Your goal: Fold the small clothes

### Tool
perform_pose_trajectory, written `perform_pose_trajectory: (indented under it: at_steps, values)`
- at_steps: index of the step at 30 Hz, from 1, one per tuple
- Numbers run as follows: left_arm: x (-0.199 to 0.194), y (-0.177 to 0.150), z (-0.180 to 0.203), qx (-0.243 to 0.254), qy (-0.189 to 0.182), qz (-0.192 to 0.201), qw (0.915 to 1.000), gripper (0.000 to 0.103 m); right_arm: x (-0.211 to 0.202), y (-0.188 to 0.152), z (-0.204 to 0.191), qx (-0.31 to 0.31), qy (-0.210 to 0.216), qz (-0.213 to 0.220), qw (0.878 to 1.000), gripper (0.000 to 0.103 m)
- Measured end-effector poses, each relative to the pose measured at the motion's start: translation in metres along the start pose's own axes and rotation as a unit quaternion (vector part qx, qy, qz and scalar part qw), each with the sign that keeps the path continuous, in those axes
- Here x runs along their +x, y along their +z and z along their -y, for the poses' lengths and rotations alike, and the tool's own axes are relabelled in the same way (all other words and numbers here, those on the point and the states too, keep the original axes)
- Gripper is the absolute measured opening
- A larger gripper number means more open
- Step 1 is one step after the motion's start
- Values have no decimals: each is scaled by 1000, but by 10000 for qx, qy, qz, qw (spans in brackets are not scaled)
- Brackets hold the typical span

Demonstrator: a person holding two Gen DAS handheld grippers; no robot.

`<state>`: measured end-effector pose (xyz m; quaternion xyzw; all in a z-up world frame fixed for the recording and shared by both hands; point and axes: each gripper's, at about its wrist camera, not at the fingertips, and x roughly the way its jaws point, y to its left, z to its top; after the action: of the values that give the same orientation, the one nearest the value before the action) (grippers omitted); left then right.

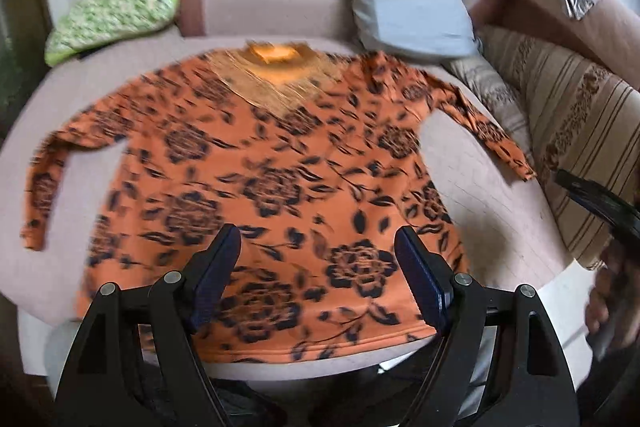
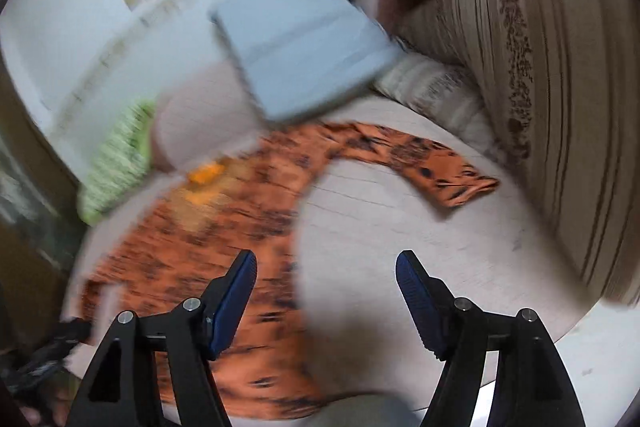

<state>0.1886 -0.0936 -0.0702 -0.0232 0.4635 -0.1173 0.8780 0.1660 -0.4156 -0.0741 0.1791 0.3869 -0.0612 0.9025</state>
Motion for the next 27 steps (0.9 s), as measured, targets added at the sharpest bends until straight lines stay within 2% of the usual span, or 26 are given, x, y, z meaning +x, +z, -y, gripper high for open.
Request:
perform_pose_trajectory:
  at_steps: [2,5,8,12,13,15,16,18,20,23,25,27]
  values:
    - [15,2,9,94,-50,-70,9999,80,35,15,16,-262,-332,-347,9985,64]
    - [33,4,16,203,-57,-126,9997,80,79,33,32,-651,-1001,-546,9913,60]
    - [50,8,14,208,-95,-221,9995,80,130,47,42,-1283,-1608,-723,9759,57]
    - [65,14,3,56,-157,-359,9992,80,180,54,53,-1689,-2259,-1039,9538,55]
    - [68,14,-1,12,-162,-371,9992,80,190,51,56,-1676,-2373,-1168,9497,48]
    - [69,15,-8,-48,-168,-357,9992,80,206,49,66,-1568,-2424,-1447,9464,25]
    - [69,16,-12,-84,-176,-358,9992,80,208,48,70,-1482,-2491,-1456,9459,4]
    - [66,15,-20,-171,-178,-342,9991,80,196,54,75,-1234,-2585,-1332,9488,2]
    - [61,13,-28,-283,-206,-311,9989,80,165,66,68,-1021,-2396,-994,9604,1]
    - [50,9,-39,-462,-306,-254,9981,80,126,82,45,-1160,-2263,-654,9649,1]
    - [43,5,-41,-510,-338,-213,9979,80,120,86,37,-1296,-2073,-649,9675,1]
    - [35,-1,-43,-532,-352,-213,9977,80,129,83,40,-1343,-1734,-911,9714,5]
